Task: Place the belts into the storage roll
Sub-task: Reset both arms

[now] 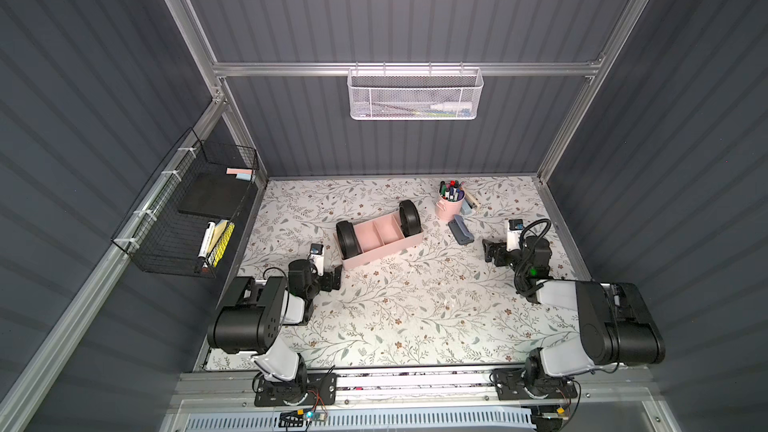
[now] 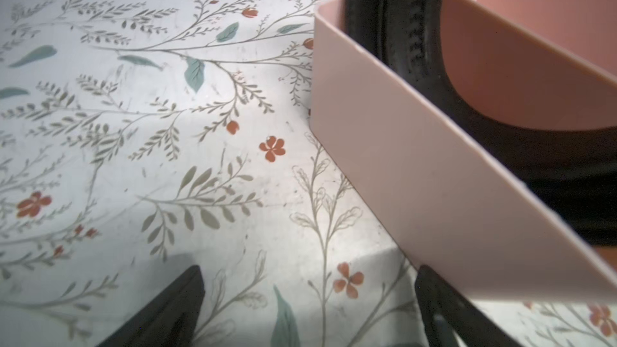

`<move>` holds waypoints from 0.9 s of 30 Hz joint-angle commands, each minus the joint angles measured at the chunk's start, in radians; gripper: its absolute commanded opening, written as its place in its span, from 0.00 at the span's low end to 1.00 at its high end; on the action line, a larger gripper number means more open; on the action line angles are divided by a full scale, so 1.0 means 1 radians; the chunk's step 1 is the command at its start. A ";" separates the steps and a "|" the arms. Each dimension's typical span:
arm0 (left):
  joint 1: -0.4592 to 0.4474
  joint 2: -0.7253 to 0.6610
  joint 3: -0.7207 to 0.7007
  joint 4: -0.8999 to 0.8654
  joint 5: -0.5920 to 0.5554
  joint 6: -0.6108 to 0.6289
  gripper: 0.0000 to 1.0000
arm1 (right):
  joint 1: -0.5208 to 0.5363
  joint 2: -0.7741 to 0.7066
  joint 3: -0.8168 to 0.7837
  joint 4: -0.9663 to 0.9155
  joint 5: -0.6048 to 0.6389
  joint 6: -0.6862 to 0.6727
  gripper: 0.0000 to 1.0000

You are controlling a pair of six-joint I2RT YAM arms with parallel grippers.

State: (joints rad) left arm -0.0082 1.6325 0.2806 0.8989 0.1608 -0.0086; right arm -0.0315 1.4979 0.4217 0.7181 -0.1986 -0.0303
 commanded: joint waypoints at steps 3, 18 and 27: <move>-0.004 0.029 0.043 0.007 -0.047 -0.020 0.99 | -0.002 0.010 0.018 0.018 0.071 0.034 0.99; -0.015 0.015 0.054 -0.051 -0.087 -0.001 0.99 | -0.002 0.008 0.012 0.027 0.075 0.033 0.99; -0.015 0.015 0.054 -0.051 -0.087 0.000 0.99 | -0.002 0.020 0.024 0.021 0.070 0.029 0.99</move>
State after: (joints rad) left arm -0.0189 1.6485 0.3237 0.8593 0.0845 -0.0113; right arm -0.0315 1.5002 0.4232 0.7185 -0.1307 -0.0002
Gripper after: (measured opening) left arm 0.994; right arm 0.989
